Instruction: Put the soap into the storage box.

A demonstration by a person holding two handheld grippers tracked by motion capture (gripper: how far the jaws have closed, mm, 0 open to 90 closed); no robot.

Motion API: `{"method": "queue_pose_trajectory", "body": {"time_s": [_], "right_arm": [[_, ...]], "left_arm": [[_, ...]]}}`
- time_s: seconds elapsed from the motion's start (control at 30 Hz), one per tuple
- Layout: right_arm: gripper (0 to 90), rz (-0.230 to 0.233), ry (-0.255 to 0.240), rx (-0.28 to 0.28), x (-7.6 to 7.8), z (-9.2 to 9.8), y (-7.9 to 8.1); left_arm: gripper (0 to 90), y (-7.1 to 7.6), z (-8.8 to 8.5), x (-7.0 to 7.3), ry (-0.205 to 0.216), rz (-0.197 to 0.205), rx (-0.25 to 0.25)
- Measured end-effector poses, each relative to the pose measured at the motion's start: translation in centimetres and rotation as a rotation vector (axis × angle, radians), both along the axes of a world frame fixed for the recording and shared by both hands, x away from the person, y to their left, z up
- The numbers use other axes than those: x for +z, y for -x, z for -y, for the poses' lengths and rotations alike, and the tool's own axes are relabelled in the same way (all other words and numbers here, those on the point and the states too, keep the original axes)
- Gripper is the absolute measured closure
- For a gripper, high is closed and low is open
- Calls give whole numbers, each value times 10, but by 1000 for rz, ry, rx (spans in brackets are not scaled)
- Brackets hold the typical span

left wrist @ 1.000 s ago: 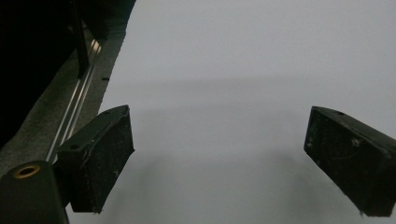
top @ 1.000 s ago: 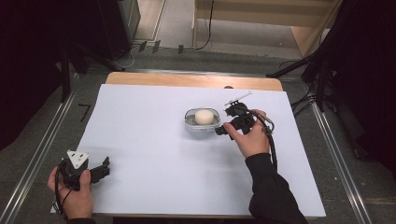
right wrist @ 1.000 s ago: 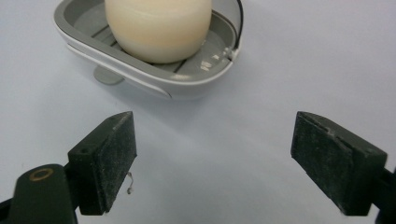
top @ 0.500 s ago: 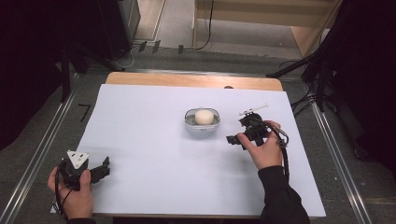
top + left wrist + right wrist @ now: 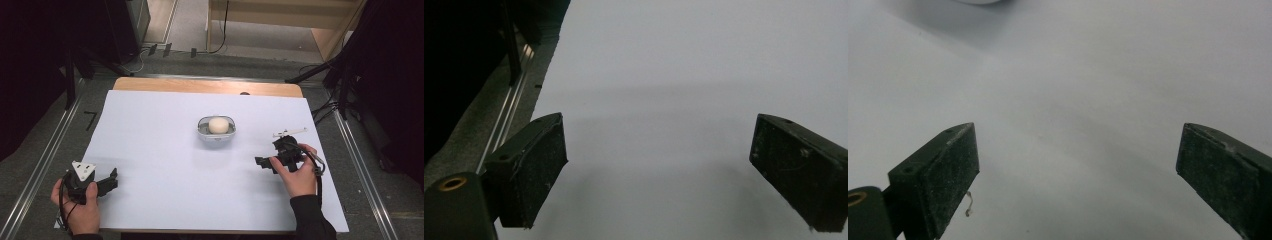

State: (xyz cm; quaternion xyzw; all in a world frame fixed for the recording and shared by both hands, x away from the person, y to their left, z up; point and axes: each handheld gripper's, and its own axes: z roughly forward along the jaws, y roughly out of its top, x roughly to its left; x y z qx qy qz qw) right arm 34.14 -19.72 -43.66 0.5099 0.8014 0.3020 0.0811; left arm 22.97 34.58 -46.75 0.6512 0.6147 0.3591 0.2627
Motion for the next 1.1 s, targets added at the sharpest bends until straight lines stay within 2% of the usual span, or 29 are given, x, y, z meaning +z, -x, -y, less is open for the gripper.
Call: {"method": "queue_pose_trajectory", "body": {"time_s": [0.3, 0.43, 0.57, 0.67, 0.77, 0.93, 1.0, 1.1], "right_arm": [[16, 24, -20, -2, -20, 26, 23], [14, 44, -37, -27, -22, 39, 32], [0, 56, -35, -33, -27, 49, 39], [0, 60, -52, -31, -32, 61, 47], [0, 78, -69, -40, -34, 74, 54], [0, 117, -65, -57, -40, 91, 65], [0, 138, -84, -73, -45, 102, 73], [0, 147, -74, -74, -49, 109, 81]], "left_arm": [[88, 0, 1, 0, -16, -3, -3], [88, 0, 2, 0, -20, 1, -5], [89, 1, 2, 0, -24, 0, -8], [89, 1, 3, 0, -27, 1, -9], [89, 1, 3, 0, -33, 5, -13], [89, 1, 3, 0, -34, 6, -14], [89, 1, 3, 0, -30, 4, -14], [89, 1, 2, 0, -15, 8, -10]]}}
